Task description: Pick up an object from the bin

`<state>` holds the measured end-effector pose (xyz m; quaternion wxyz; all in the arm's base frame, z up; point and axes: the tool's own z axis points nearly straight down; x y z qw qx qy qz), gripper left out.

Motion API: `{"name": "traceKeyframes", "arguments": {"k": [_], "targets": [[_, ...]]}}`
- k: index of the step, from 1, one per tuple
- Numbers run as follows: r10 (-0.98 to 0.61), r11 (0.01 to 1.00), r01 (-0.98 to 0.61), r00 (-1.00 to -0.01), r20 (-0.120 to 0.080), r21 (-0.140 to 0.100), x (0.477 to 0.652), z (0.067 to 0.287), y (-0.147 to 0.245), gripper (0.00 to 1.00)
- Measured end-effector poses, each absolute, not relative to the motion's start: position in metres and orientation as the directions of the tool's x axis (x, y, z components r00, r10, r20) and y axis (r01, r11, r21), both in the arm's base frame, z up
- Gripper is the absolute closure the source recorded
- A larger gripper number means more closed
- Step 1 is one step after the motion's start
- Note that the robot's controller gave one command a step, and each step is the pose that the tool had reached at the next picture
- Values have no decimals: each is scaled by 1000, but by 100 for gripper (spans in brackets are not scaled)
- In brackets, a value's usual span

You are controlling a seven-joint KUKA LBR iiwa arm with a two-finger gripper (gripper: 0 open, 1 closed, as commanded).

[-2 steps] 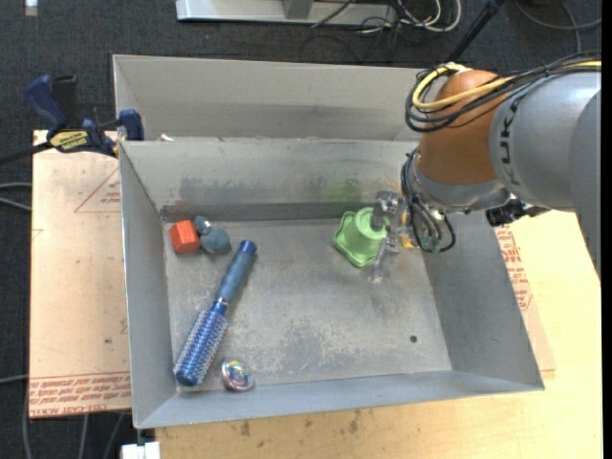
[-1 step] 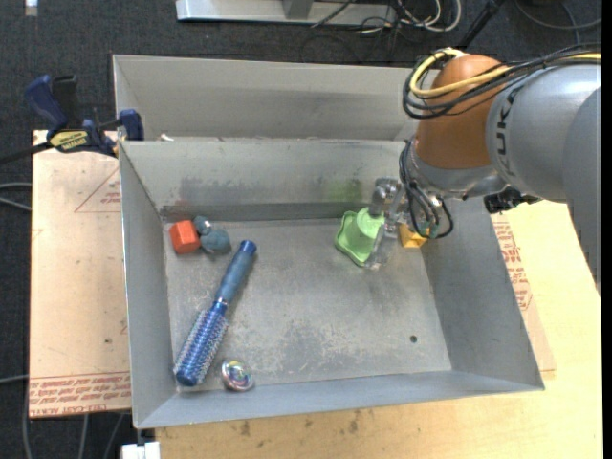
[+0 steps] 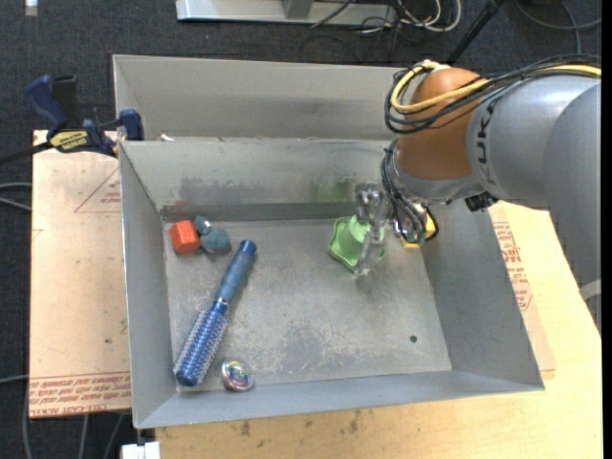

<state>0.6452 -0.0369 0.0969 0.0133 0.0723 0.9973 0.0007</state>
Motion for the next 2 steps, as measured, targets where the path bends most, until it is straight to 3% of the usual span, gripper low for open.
{"name": "traceKeyframes", "arguments": {"k": [1, 2], "targets": [[129, 992, 129, -991, -25, 1, 662, 81, -34, 0], [128, 992, 128, -991, -26, 5, 663, 85, -32, 100]]}}
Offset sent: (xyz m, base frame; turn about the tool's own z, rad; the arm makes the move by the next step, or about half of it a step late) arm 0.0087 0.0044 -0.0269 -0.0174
